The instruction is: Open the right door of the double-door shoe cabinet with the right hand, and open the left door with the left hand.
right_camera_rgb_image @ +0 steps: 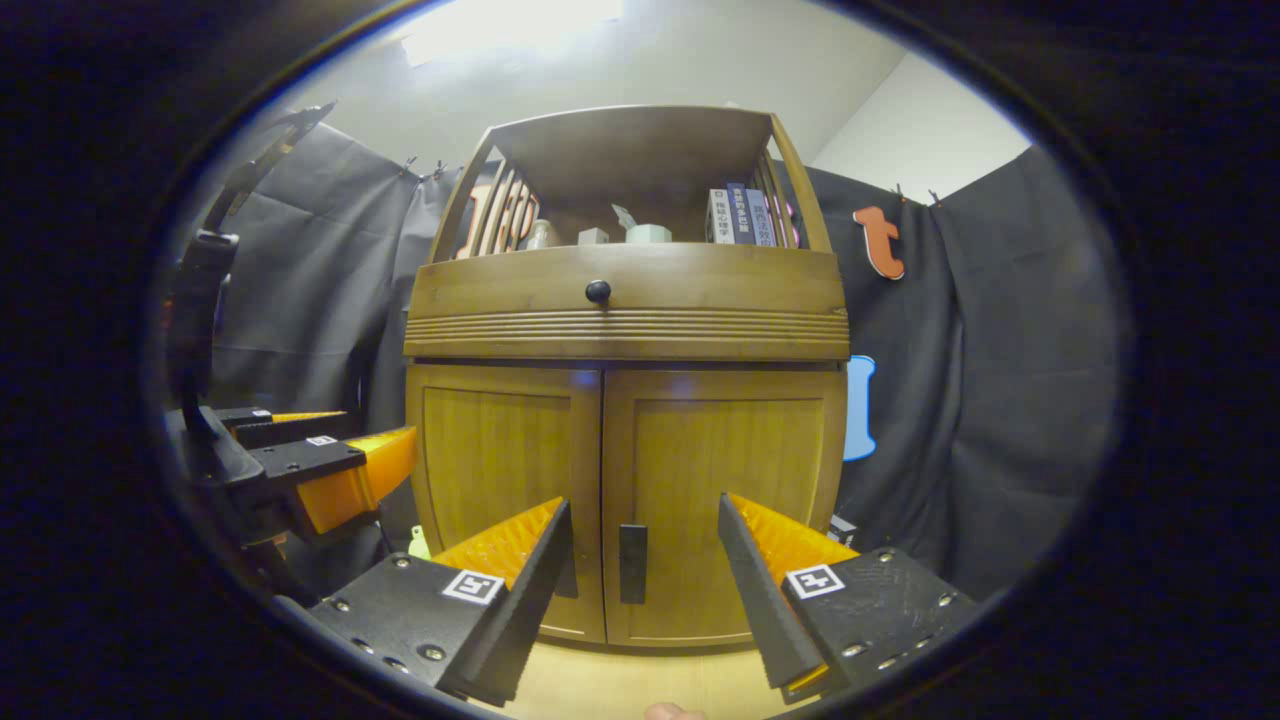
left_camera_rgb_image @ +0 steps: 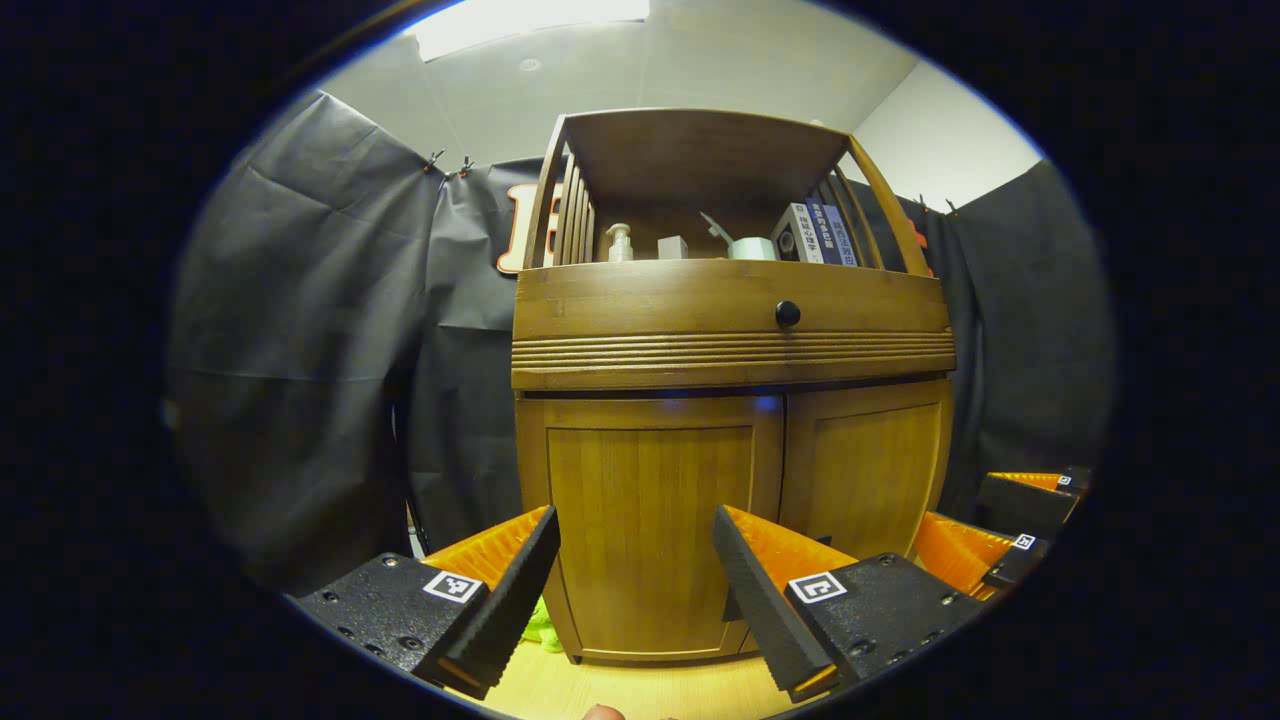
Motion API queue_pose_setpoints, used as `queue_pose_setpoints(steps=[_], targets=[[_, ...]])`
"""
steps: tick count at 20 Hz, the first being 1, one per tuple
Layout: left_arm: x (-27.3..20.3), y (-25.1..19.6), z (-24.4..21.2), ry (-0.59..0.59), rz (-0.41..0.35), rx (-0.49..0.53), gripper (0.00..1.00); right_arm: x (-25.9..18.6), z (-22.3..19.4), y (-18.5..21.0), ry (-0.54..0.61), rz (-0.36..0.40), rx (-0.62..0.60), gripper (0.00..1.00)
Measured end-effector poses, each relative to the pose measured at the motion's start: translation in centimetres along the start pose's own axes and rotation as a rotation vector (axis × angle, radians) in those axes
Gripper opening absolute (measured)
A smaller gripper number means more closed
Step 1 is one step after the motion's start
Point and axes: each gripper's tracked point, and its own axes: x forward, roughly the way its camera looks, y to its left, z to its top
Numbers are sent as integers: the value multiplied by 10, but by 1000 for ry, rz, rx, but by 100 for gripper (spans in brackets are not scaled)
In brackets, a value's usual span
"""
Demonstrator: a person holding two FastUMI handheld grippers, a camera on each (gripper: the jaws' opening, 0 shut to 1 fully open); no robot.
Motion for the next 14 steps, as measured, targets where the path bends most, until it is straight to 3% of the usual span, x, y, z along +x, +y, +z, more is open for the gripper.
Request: queue_pose_setpoints(steps=[1, 3, 4, 8, 9, 13, 14], targets=[[-2, -1, 1, -1, -1, 4, 92, -1, 0, 1, 0, 0, 1, 84], [-5, -1, 2, -3, -1, 9, 95, -1, 0, 2, 0, 4, 7, 84], [-4, 0, 1, -5, 1, 8, 92, 0, 0, 2, 0, 7, 9, 84], [-9, 8, 3, -8, 27, 15, 92, 0, -3, 4, 6, 19, -2, 87], [-11, 11, 2, -6, 36, 19, 95, 2, -6, 5, 8, 22, -11, 84], [-22, 34, -2, 9, 104, 36, 99, 21, -12, 10, 21, 41, -35, 88], [-27, 41, -4, 13, 129, 38, 96, 27, -15, 11, 28, 50, -38, 84]])
